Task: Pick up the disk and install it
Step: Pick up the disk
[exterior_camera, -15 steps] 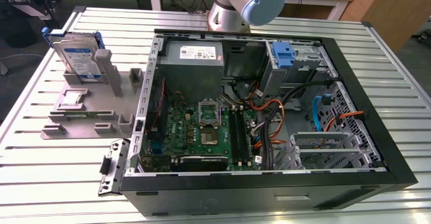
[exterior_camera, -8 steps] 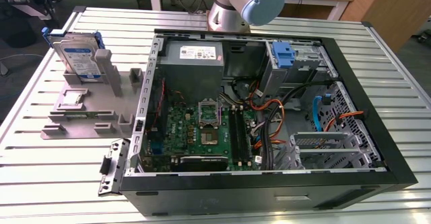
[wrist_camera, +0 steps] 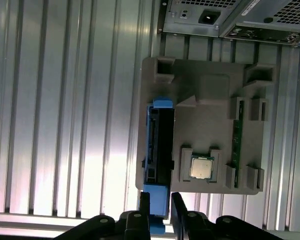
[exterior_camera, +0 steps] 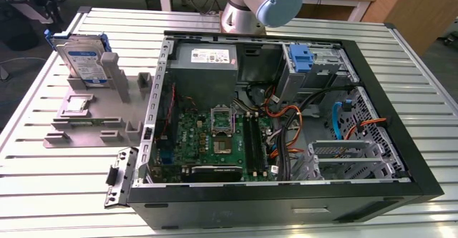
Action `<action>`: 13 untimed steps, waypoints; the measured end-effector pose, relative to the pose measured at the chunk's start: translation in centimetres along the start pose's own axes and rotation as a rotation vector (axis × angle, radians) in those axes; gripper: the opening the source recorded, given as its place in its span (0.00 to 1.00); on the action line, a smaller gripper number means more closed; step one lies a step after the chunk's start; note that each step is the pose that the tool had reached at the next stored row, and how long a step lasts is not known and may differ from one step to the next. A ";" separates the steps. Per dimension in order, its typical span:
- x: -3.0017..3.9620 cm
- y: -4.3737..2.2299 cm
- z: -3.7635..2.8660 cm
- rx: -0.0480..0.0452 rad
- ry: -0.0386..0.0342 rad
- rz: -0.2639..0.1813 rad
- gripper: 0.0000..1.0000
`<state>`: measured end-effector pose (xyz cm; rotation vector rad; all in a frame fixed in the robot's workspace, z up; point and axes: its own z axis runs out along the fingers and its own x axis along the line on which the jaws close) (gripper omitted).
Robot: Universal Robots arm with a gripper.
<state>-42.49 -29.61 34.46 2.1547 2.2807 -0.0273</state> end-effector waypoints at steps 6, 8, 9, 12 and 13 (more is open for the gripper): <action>0.00 0.00 0.00 -0.0001 0.0000 0.001 0.53; 0.00 0.00 0.00 0.0000 0.0000 0.001 0.58; 0.00 0.00 0.00 0.0000 0.0000 0.001 0.64; 0.00 0.00 0.03 -0.0014 -0.0001 0.001 0.70; 0.00 -0.02 0.10 -0.0066 -0.0003 0.002 0.76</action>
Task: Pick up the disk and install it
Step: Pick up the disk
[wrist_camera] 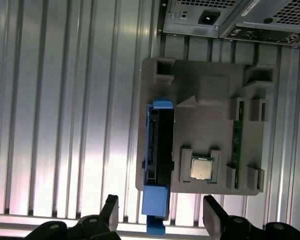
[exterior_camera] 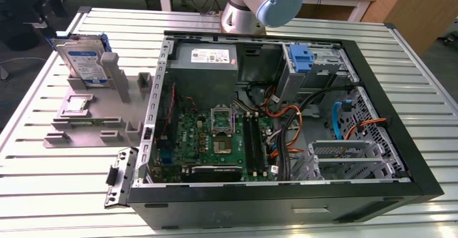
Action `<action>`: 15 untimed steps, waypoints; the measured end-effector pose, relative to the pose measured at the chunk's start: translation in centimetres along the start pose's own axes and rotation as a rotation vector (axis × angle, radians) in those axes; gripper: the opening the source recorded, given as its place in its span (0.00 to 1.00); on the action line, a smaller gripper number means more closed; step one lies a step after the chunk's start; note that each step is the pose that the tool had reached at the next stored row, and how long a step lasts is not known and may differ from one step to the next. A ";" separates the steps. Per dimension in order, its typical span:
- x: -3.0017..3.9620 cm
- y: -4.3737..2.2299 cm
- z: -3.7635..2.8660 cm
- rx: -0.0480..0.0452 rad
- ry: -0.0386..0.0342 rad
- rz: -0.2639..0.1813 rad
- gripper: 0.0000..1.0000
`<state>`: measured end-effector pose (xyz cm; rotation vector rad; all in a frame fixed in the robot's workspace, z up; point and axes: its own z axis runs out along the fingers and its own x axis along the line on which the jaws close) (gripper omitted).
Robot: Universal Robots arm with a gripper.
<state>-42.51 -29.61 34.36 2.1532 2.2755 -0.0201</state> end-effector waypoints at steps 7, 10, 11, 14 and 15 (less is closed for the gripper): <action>0.04 -0.24 0.75 -0.0209 -0.0015 0.004 0.76; 0.08 -0.45 1.28 -0.0208 -0.0015 0.005 0.76; 0.09 -0.52 1.46 -0.0208 -0.0016 0.005 0.76; 0.11 -0.69 2.02 -0.0209 -0.0015 0.005 0.76; 0.12 -0.73 2.20 -0.0209 -0.0015 0.005 0.76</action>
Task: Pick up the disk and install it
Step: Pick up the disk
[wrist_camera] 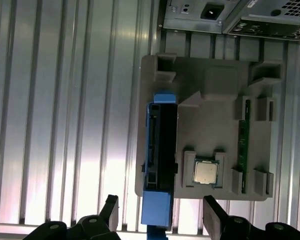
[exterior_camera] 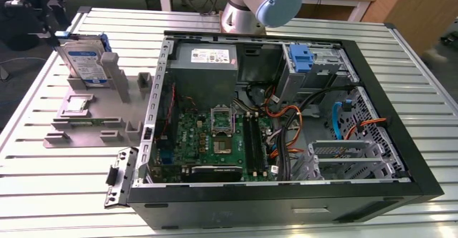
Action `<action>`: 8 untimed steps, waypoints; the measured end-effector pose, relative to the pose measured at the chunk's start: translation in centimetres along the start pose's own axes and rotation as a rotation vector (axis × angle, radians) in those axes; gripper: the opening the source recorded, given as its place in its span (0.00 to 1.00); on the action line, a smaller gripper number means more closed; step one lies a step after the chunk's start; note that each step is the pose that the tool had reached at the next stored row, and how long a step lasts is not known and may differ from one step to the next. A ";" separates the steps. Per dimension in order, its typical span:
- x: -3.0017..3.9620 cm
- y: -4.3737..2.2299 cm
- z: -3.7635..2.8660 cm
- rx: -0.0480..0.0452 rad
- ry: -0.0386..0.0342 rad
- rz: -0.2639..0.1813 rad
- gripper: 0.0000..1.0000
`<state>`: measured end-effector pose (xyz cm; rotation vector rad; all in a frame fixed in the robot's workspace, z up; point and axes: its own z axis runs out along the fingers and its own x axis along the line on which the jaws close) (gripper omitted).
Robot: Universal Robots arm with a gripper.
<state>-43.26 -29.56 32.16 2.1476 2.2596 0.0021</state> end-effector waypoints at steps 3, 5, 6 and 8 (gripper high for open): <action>0.05 -0.10 0.54 0.0002 0.0000 0.000 0.76; 0.08 -0.12 0.90 0.0004 -0.0001 0.000 0.76; 0.08 -0.12 1.09 0.0003 0.0000 0.000 0.76; 0.09 -0.13 1.44 0.0007 -0.0002 0.001 0.76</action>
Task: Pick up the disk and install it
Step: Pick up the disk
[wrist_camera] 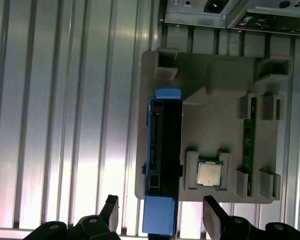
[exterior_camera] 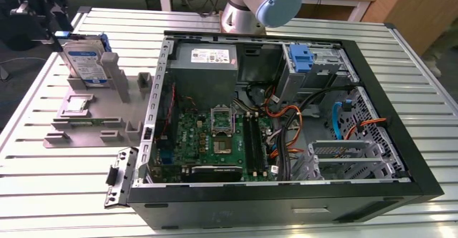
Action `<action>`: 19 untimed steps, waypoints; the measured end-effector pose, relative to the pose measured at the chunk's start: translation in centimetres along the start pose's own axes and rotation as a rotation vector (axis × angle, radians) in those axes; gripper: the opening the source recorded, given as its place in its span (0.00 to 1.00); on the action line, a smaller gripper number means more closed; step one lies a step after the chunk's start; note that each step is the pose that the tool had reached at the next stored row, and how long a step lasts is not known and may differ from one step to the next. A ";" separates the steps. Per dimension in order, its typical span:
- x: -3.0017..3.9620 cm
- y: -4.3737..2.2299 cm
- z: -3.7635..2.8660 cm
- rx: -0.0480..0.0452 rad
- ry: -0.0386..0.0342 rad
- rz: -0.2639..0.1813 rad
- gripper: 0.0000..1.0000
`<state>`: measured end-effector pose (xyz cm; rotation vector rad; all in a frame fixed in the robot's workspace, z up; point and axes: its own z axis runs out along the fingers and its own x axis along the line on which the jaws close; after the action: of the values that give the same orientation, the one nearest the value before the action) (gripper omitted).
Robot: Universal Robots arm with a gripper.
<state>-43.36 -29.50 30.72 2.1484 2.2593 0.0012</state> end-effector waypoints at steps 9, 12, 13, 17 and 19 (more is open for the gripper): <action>0.03 -0.03 1.65 0.0010 0.0000 0.001 0.76; 0.04 -0.04 2.19 0.0009 -0.0002 0.001 0.76; 0.04 -0.04 2.37 0.0008 -0.0002 0.001 0.76; 0.05 -0.05 2.73 0.0011 -0.0003 0.001 0.76; 0.05 -0.05 2.73 0.0012 -0.0004 0.001 0.76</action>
<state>-43.37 -29.50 27.99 2.1501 2.2584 -0.0005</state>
